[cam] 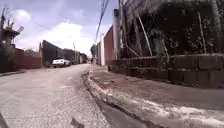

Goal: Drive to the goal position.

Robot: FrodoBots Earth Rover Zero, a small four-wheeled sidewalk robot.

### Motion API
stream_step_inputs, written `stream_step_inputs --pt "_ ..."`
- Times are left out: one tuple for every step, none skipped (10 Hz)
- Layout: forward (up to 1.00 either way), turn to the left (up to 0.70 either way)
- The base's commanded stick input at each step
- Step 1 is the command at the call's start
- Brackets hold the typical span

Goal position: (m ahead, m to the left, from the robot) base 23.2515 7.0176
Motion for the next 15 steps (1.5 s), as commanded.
stream_step_inputs --pt "0.00 0.70" --pt "0.00 0.70" --pt "0.00 0.70" --pt "0.00 0.70" --pt "0.00 0.70" --pt "0.00 0.70" --pt "0.00 0.70" --pt "0.00 0.70" --pt "0.00 0.70" --pt "0.00 0.70" --pt "0.00 0.70" --pt "0.00 0.70" --pt "0.00 0.70" --pt "0.00 0.70" --pt "0.00 0.70"
